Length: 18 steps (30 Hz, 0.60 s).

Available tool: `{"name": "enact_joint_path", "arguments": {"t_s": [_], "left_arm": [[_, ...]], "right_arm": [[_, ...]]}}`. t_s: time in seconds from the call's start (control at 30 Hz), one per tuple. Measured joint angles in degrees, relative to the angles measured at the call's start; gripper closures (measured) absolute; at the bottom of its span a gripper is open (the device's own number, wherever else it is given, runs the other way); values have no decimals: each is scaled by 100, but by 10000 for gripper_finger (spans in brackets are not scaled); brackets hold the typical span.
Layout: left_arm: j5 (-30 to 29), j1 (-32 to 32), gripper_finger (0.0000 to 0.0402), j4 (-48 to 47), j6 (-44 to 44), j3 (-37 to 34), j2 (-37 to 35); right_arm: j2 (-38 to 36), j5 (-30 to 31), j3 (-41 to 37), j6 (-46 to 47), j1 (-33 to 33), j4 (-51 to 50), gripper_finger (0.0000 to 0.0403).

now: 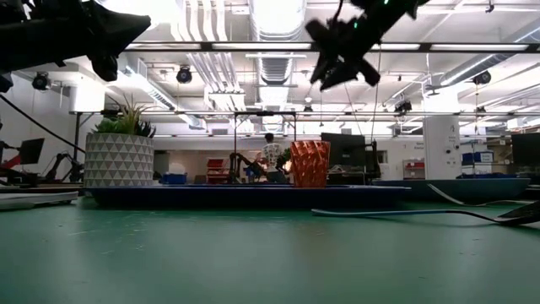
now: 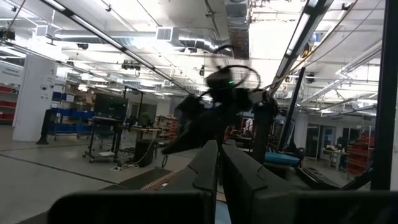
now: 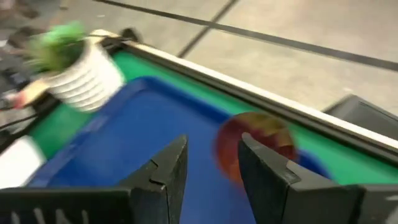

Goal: Pick and place plate/cup/fork/spoon on tray
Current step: Put the light blue plate on the blue serving tray to the left of the brown cup

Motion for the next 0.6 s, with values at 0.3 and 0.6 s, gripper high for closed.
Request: {"name": "enact_joint_path", "arguments": {"t_s": [0.3, 0.6], "left_arm": [[0, 0, 400, 0, -2, 0, -1], [0, 1, 400, 0, -4, 2, 0]], "right_arm": [[-183, 9, -1, 350, 1207, -74, 289], [-85, 211, -8, 1034, 2029, -766, 302]]}}
